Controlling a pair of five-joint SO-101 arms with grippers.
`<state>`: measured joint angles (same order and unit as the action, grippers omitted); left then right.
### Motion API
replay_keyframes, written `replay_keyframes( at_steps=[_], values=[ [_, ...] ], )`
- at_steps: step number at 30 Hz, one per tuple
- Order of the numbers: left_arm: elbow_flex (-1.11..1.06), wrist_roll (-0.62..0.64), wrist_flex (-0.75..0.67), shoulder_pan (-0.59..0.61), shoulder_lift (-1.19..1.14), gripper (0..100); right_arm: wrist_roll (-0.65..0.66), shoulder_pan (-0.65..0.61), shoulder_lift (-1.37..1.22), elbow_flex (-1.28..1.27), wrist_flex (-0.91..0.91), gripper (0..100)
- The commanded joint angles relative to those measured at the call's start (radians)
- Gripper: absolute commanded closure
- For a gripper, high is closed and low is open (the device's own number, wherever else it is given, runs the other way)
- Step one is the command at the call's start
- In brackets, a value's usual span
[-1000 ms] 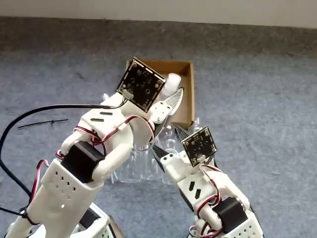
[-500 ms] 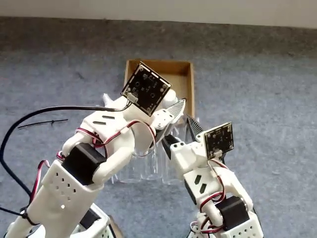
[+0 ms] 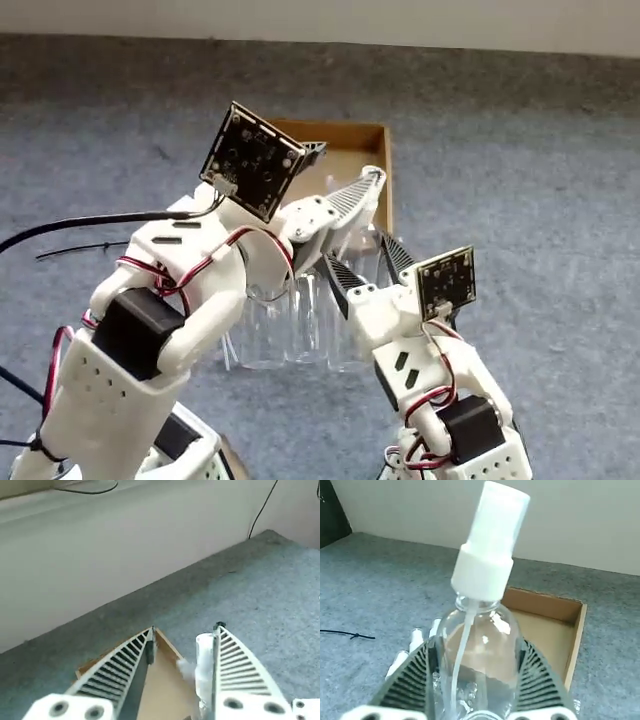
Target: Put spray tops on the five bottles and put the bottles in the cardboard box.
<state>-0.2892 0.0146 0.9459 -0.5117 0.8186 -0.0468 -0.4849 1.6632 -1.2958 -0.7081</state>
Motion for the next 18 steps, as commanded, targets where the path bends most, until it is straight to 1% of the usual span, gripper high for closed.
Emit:
replay_keyframes(
  at_steps=[1, 6, 14, 18],
  values=[
    [0.058, 0.000, -0.060, 0.038, -0.074, 84, -0.009, 0.012, 0.013, 0.007, 0.019, 99.4],
    [0.076, 0.000, -0.055, 0.035, -0.183, 84, -0.009, 0.012, 0.013, 0.005, 0.019, 99.4],
    [0.062, -0.002, 0.058, 0.042, -0.085, 84, -0.009, 0.012, 0.013, -0.041, 0.022, 99.4],
    [0.062, -0.075, 0.103, 0.042, -0.064, 84, -0.009, 0.012, 0.013, -0.041, 0.022, 99.4]
  ],
)
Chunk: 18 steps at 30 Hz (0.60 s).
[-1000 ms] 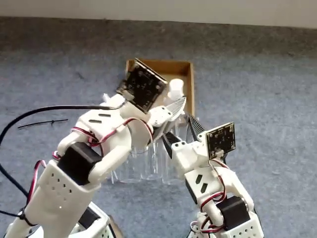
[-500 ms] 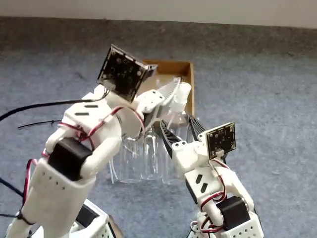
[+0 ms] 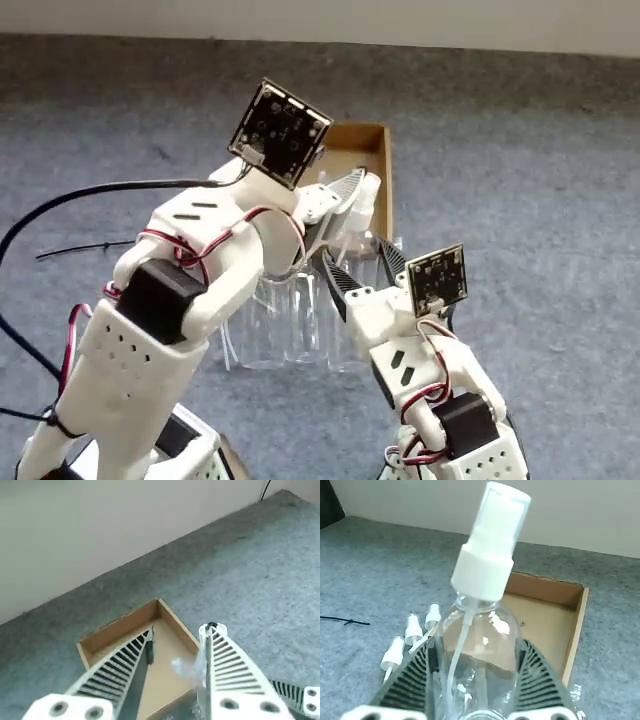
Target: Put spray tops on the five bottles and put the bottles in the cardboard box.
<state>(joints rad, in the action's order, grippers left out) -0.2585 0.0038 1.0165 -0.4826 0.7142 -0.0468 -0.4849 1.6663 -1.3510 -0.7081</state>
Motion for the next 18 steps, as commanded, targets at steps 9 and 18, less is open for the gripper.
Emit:
replay_keyframes(
  at_steps=[9, 18],
  values=[
    [0.131, -0.072, -0.078, 0.005, -0.013, 84, -0.009, 0.012, 0.010, 0.010, 0.022, 99.4],
    [0.200, -0.072, -0.087, 0.004, -0.206, 84, -0.009, 0.012, 0.010, 0.010, 0.022, 99.4]
  ],
)
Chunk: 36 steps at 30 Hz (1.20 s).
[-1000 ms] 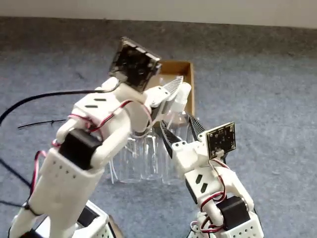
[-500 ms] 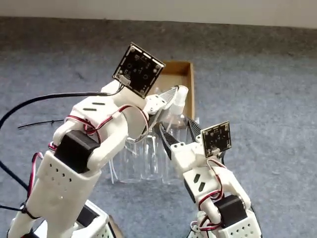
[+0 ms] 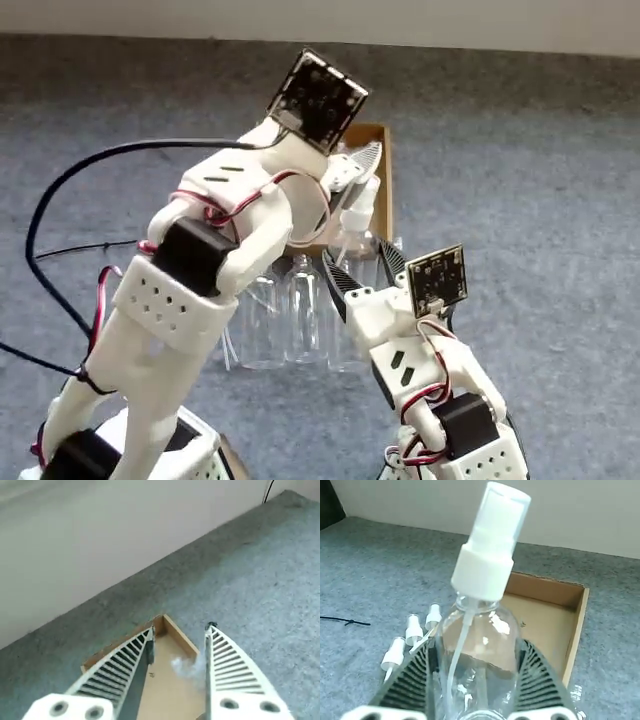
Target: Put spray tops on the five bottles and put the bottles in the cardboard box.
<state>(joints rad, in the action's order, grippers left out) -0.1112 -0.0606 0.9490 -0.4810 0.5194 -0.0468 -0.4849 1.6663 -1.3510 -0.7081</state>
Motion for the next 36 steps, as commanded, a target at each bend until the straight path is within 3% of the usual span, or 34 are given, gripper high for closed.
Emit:
replay_keyframes(
  at_steps=[1, 8, 20, 24, 27, 32, 36],
  values=[
    [0.045, -0.009, -0.006, 0.004, -0.012, 84, -0.009, 0.012, 0.010, 0.010, 0.022, 99.4],
    [-0.004, -0.011, 0.123, 0.010, 0.018, 84, -0.009, 0.012, 0.010, 0.010, 0.022, 99.4],
    [-0.303, -0.012, 0.114, 0.012, 0.302, 84, -0.009, 0.013, 0.010, 0.010, 0.022, 99.4],
    [-0.245, -0.015, 0.060, 0.013, 0.340, 84, -0.009, 0.013, 0.010, 0.010, 0.022, 99.4],
    [-0.137, -0.068, 0.112, 0.013, 0.349, 84, -0.009, 0.015, 0.010, 0.010, 0.022, 99.4],
    [-0.028, -0.069, 0.252, 0.183, 0.349, 84, -0.005, 0.015, 0.008, 0.013, 0.021, 99.4],
    [-0.099, -0.068, 0.301, 0.378, 0.349, 84, 0.101, 0.013, 0.008, 0.012, 0.021, 99.0]
  ],
)
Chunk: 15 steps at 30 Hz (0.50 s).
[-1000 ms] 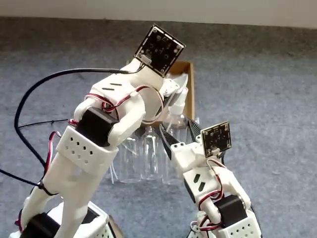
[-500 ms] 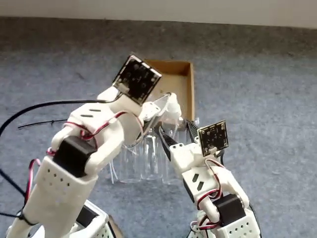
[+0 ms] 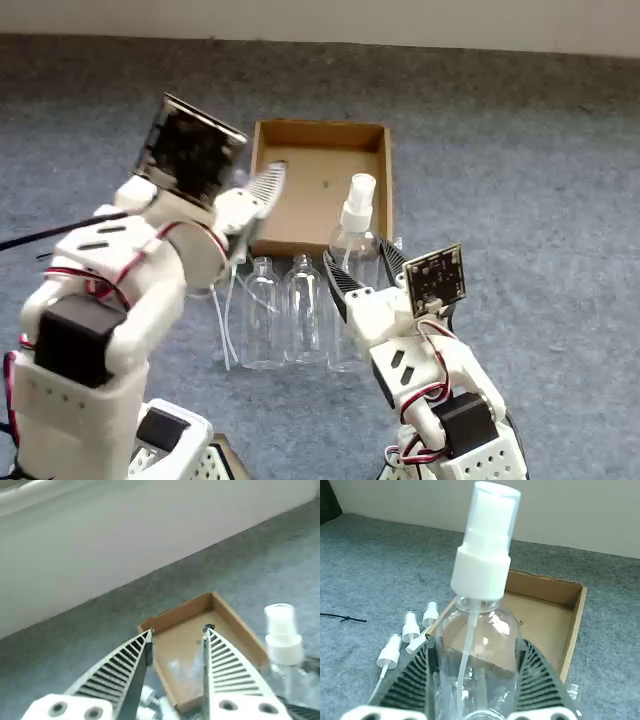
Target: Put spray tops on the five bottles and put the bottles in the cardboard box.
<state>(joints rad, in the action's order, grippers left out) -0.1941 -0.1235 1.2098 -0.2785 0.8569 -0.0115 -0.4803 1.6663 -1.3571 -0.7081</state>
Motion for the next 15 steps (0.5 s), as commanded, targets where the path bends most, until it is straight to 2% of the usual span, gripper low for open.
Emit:
replay_keyframes(
  at_steps=[1, 7, 11, 15],
  values=[
    [-0.054, -0.005, 0.044, 0.209, 0.012, 84, 0.083, 0.008, 0.008, 0.016, 0.021, 99.0],
    [-0.328, -0.005, 0.023, 0.263, 0.013, 84, 0.095, 0.048, 0.001, 0.022, 0.018, 97.9],
    [-0.475, 0.002, -0.072, 0.260, 0.013, 84, 0.095, 0.160, -0.001, 0.024, 0.021, 92.2],
    [-0.595, 0.098, -0.193, 0.263, 0.013, 84, 0.097, 0.199, -0.001, 0.025, 0.035, 92.2]
  ],
)
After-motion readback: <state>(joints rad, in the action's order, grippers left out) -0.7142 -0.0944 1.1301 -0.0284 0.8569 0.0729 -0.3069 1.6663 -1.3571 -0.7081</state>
